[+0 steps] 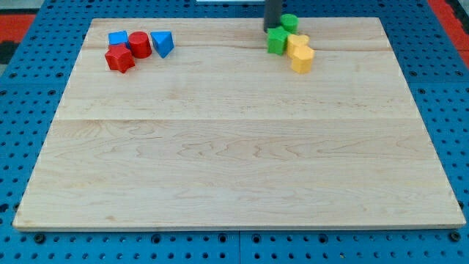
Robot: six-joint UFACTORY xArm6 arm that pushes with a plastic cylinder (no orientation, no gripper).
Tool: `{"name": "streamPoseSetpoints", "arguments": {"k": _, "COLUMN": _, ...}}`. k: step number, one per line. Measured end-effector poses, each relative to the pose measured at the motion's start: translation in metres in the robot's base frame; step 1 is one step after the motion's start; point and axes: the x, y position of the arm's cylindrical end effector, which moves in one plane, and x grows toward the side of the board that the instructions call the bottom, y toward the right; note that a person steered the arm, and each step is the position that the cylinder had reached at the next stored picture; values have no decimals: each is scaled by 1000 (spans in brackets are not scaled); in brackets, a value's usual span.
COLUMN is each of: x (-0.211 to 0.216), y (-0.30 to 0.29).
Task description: Move the green and the yellow blocks slightly to down
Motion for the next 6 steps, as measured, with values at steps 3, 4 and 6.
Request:
{"name": "streamPoseSetpoints", "arguments": {"k": 3, "x": 42, "y": -25}}
{"name": "streamPoseSetpoints", "arguments": {"k": 4, "x": 76, "y": -32}}
{"name": "streamPoseSetpoints", "arguments": {"k": 6, "x": 97, "y": 23}}
